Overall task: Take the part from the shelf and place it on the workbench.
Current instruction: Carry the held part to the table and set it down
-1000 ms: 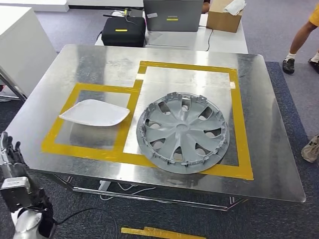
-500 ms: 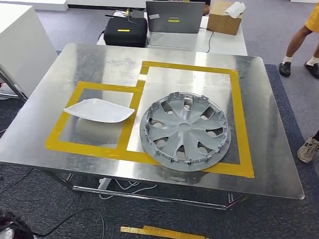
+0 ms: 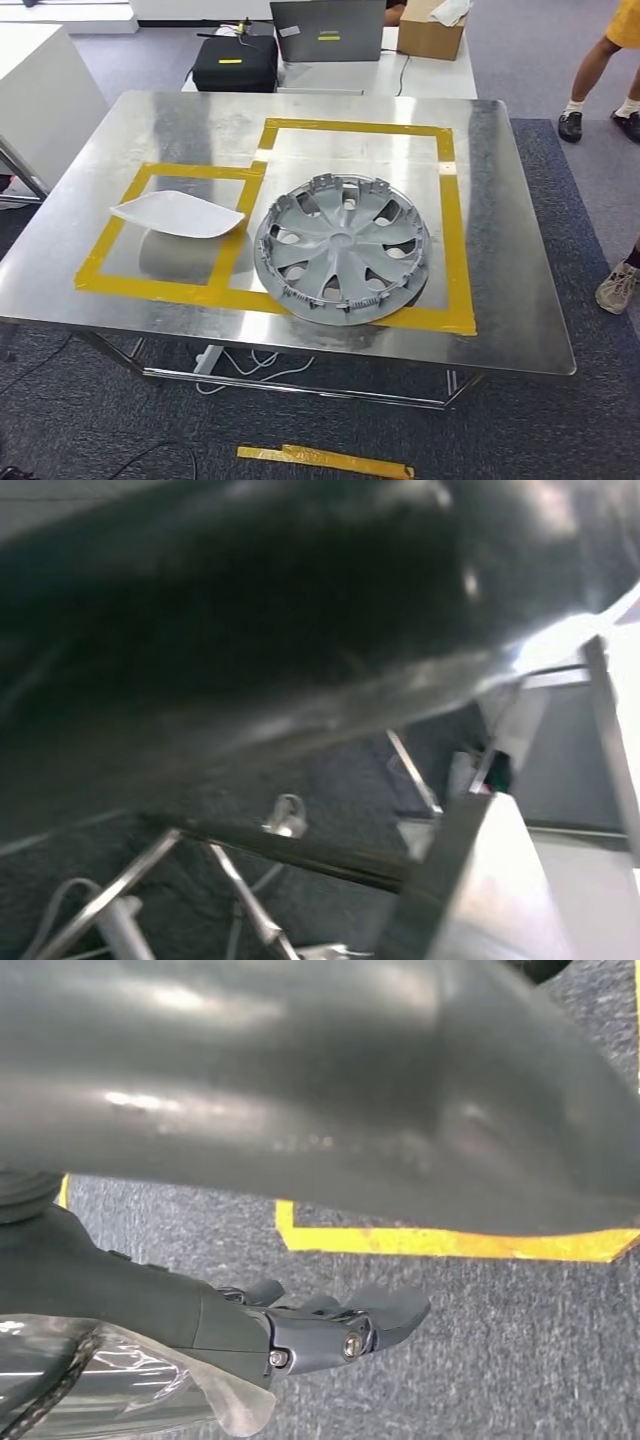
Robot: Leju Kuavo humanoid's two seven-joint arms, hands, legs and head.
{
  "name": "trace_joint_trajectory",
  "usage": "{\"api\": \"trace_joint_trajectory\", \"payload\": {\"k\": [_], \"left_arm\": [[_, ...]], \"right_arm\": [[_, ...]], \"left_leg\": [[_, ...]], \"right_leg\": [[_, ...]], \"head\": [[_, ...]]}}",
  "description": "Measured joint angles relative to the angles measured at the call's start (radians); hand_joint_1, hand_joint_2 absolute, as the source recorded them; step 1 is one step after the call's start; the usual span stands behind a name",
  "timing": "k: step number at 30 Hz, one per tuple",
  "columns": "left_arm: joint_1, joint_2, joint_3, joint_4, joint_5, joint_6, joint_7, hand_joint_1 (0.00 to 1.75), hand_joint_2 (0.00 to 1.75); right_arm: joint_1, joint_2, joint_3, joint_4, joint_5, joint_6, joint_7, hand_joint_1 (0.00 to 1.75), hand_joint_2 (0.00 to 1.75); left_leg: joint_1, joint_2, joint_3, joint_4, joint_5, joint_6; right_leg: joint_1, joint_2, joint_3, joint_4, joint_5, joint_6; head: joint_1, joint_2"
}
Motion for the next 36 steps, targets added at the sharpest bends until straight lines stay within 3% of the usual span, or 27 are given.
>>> {"api": "trace_joint_trajectory", "payload": {"k": [1, 2, 4, 6, 7, 10, 11, 12, 14, 15, 16, 17, 18, 20, 21, 22, 23, 24, 26, 27, 29, 30, 31, 32, 33, 34, 36], "left_arm": [[-0.003, 0.002, 0.009, 0.02, -0.007, 0.002, 0.003, 0.0, 0.0], [-0.005, 0.004, 0.018, 0.041, -0.013, 0.003, 0.005, 0.0, 0.0], [-0.015, 0.009, 0.033, 0.083, -0.025, 0.004, 0.007, 0.0, 0.0], [-0.029, 0.017, 0.047, 0.122, -0.037, 0.004, 0.009, 0.0, 0.0], [-0.035, 0.021, 0.054, 0.141, -0.044, 0.004, 0.011, 0.0, 0.0], [-0.044, 0.028, 0.074, 0.188, -0.06, 0.005, 0.017, 0.0, 0.0], [-0.047, 0.03, 0.079, 0.203, -0.064, 0.004, 0.018, 0.0, 0.0], [-0.05, 0.03, 0.082, 0.218, -0.068, 0.004, 0.017, 0.0, 0.0], [-0.054, 0.031, 0.088, 0.246, -0.077, 0.003, 0.014, 0.0, 0.0], [-0.055, 0.031, 0.091, 0.259, -0.082, 0.003, 0.012, 0.0, 0.0], [-0.055, 0.032, 0.094, 0.271, -0.086, 0.003, 0.011, 0.0, 0.0], [-0.056, 0.032, 0.097, 0.282, -0.089, 0.002, 0.009, 0.0, 0.0], [-0.057, 0.033, 0.1, 0.292, -0.092, 0.0, 0.008, 0.0, 0.0], [-0.058, 0.037, 0.105, 0.309, -0.096, -0.004, 0.006, 0.0, 0.0], [-0.059, 0.039, 0.109, 0.316, -0.099, -0.007, 0.006, 0.0, 0.0], [-0.061, 0.042, 0.111, 0.322, -0.102, -0.009, 0.006, 0.0, 0.0], [-0.063, 0.044, 0.114, 0.326, -0.105, -0.012, 0.007, 0.0, 0.0], [-0.064, 0.046, 0.117, 0.33, -0.107, -0.014, 0.008, 0.0, 0.0], [-0.065, 0.049, 0.124, 0.341, -0.112, -0.018, 0.012, 0.0, 0.0], [-0.064, 0.05, 0.126, 0.347, -0.114, -0.02, 0.013, 0.0, 0.0], [-0.064, 0.054, 0.13, 0.362, -0.119, -0.024, 0.014, 0.0, 0.0], [-0.065, 0.055, 0.131, 0.369, -0.122, -0.027, 0.014, 0.0, 0.0], [-0.066, 0.057, 0.132, 0.377, -0.126, -0.03, 0.017, 0.0, 0.0], [-0.067, 0.057, 0.132, 0.385, -0.13, -0.034, 0.021, 0.0, 0.0], [-0.067, 0.058, 0.132, 0.392, -0.135, -0.038, 0.026, 0.0, 0.0], [-0.067, 0.058, 0.132, 0.399, -0.14, -0.042, 0.031, 0.0, 0.0], [-0.07, 0.062, 0.132, 0.415, -0.151, -0.048, 0.038, 0.0, 0.0]], "right_arm": [[0.0, 0.0, 0.0, 0.0, 0.002, 0.001, -0.004, 0.0, 0.0], [-0.001, 0.0, -0.001, 0.0, 0.006, 0.003, -0.009, 0.0, 0.0], [-0.005, 0.0, -0.004, 0.001, 0.018, 0.008, -0.019, 0.0, 0.0], [-0.011, 0.002, -0.012, 0.003, 0.029, 0.012, -0.029, 0.0, 0.0], [-0.013, 0.002, -0.016, 0.005, 0.032, 0.014, -0.033, 0.0, 0.0], [-0.013, 0.002, -0.026, 0.007, 0.027, 0.014, -0.036, 0.0, 0.0], [-0.013, 0.002, -0.028, 0.008, 0.023, 0.013, -0.035, 0.0, 0.0], [-0.012, 0.001, -0.029, 0.008, 0.017, 0.011, -0.034, 0.0, 0.0], [-0.012, 0.001, -0.03, 0.008, 0.005, 0.006, -0.031, 0.0, 0.0], [-0.012, 0.001, -0.031, 0.008, -0.002, 0.004, -0.029, 0.0, 0.0], [-0.012, 0.0, -0.03, 0.008, -0.01, 0.001, -0.027, 0.0, 0.0], [-0.012, 0.0, -0.03, 0.008, -0.018, -0.002, -0.024, 0.0, 0.0], [-0.012, 0.0, -0.029, 0.008, -0.025, -0.004, -0.022, 0.0, 0.0], [-0.012, 0.0, -0.025, 0.007, -0.042, -0.008, -0.016, 0.0, 0.0], [-0.012, 0.0, -0.021, 0.005, -0.052, -0.009, -0.011, 0.0, 0.0], [-0.011, 0.0, -0.015, 0.003, -0.064, -0.01, -0.006, 0.0, 0.0], [-0.01, 0.0, -0.008, 0.0, -0.077, -0.012, 0.0, 0.0, 0.0], [-0.006, 0.0, -0.001, -0.004, -0.089, -0.013, 0.006, 0.0, 0.0], [0.005, 0.001, 0.015, -0.012, -0.108, -0.019, 0.017, 0.0, 0.0], [0.01, 0.002, 0.022, -0.015, -0.114, -0.021, 0.021, 0.0, 0.0], [0.016, 0.003, 0.033, -0.019, -0.121, -0.024, 0.027, 0.0, 0.0], [0.018, 0.003, 0.039, -0.021, -0.123, -0.025, 0.028, 0.0, 0.0], [0.019, 0.003, 0.044, -0.024, -0.127, -0.026, 0.031, 0.0, 0.0], [0.021, 0.003, 0.049, -0.026, -0.133, -0.027, 0.035, 0.0, 0.0], [0.023, 0.003, 0.054, -0.03, -0.14, -0.027, 0.039, 0.0, 0.0], [0.026, 0.003, 0.06, -0.034, -0.147, -0.028, 0.043, 0.0, 0.0], [0.033, 0.004, 0.075, -0.045, -0.159, -0.028, 0.048, 0.0, 0.0]], "left_leg": [[0.0, 0.0, 0.003, 0.021, -0.005, 0.003], [-0.002, 0.0, 0.023, 0.006, 0.01, 0.008], [-0.01, -0.001, 0.107, -0.117, 0.063, 0.028], [-0.021, 0.001, 0.182, -0.24, 0.09, 0.045], [-0.026, 0.002, 0.197, -0.27, 0.093, 0.049], [-0.031, 0.003, 0.183, -0.286, 0.121, 0.056], [-0.029, 0.005, 0.173, -0.29, 0.135, 0.062], [-0.025, 0.006, 0.16, -0.294, 0.149, 0.066], [-0.023, 0.007, 0.127, -0.294, 0.173, 0.071], [-0.023, 0.008, 0.11, -0.292, 0.186, 0.07], [-0.023, 0.01, 0.091, -0.29, 0.199, 0.068], [-0.022, 0.011, 0.073, -0.287, 0.21, 0.066], [-0.02, 0.012, 0.056, -0.282, 0.221, 0.062], [-0.019, 0.012, 0.028, -0.267, 0.236, 0.053], [-0.019, 0.012, 0.017, -0.257, 0.242, 0.047], [-0.02, 0.012, 0.008, -0.248, 0.248, 0.041], [-0.02, 0.012, 0.001, -0.241, 0.255, 0.036], [-0.02, 0.012, -0.003, -0.238, 0.263, 0.03], [-0.016, 0.008, -0.011, -0.223, 0.245, 0.019], [-0.014, 0.006, -0.019, -0.195, 0.208, 0.014], [-0.012, 0.003, -0.04, -0.087, 0.104, 0.005], [-0.011, 0.003, -0.048, -0.025, 0.067, 0.002], [-0.011, 0.003, -0.047, 0.019, 0.054, 0.002], [-0.011, 0.002, -0.035, 0.037, 0.063, 0.003], [-0.011, 0.002, -0.008, 0.018, 0.088, 0.006], [-0.011, 0.001, 0.034, -0.033, 0.118, 0.011], [-0.015, -0.004, 0.127, -0.175, 0.142, 0.025]], "right_leg": [[0.005, 0.0, -0.011, 0.0, 0.008, -0.002], [0.01, 0.0, -0.022, 0.0, 0.017, -0.003], [0.017, 0.0, -0.043, 0.001, 0.036, -0.003], [0.022, -0.002, -0.055, 0.0, 0.054, 0.001], [0.021, -0.004, -0.057, -0.002, 0.063, 0.005], [0.015, -0.007, -0.06, -0.009, 0.081, 0.024], [0.014, -0.006, -0.068, 0.002, 0.061, 0.03], [0.013, -0.005, -0.08, 0.032, 0.02, 0.036], [0.008, -0.005, -0.11, 0.15, -0.093, 0.046], [0.006, -0.005, -0.118, 0.214, -0.129, 0.049], [0.004, -0.005, -0.115, 0.262, -0.138, 0.053], [0.003, -0.005, -0.098, 0.279, -0.121, 0.056], [0.001, -0.005, -0.064, 0.261, -0.091, 0.058], [-0.003, -0.005, 0.054, 0.136, -0.059, 0.063], [-0.004, -0.005, 0.115, 0.057, -0.069, 0.062], [-0.005, -0.003, 0.155, -0.005, -0.087, 0.058], [-0.003, -0.002, 0.177, -0.042, -0.103, 0.053], [-0.002, -0.002, 0.174, -0.054, -0.11, 0.044], [-0.003, -0.006, 0.159, -0.053, -0.1, 0.025], [-0.004, -0.008, 0.151, -0.054, -0.091, 0.015], [-0.001, -0.011, 0.13, -0.053, -0.071, 0.002], [0.001, -0.011, 0.118, -0.052, -0.061, 0.001], [0.003, -0.011, 0.105, -0.051, -0.051, 0.0], [0.005, -0.012, 0.093, -0.048, -0.042, 0.001], [0.007, -0.011, 0.081, -0.044, -0.033, 0.001], [0.008, -0.011, 0.069, -0.039, -0.025, 0.002], [0.011, -0.01, 0.048, -0.028, -0.012, 0.007]], "head": [[0.0, 0.0], [0.0, 0.0], [0.0, 0.0], [0.001, 0.0], [0.0, 0.0], [-0.005, 0.0], [-0.005, 0.0], [-0.004, 0.0], [-0.002, 0.0], [-0.003, 0.0], [-0.003, 0.0], [-0.003, 0.0], [-0.003, 0.0], [-0.002, 0.0], [-0.003, 0.0], [-0.002, 0.0], [-0.003, 0.0], [-0.003, 0.0], [-0.004, 0.0], [-0.005, 0.0], [-0.007, 0.0], [-0.008, 0.0], [-0.008, 0.0], [-0.008, 0.0], [-0.008, 0.0], [-0.008, 0.0], [-0.007, 0.0]]}}
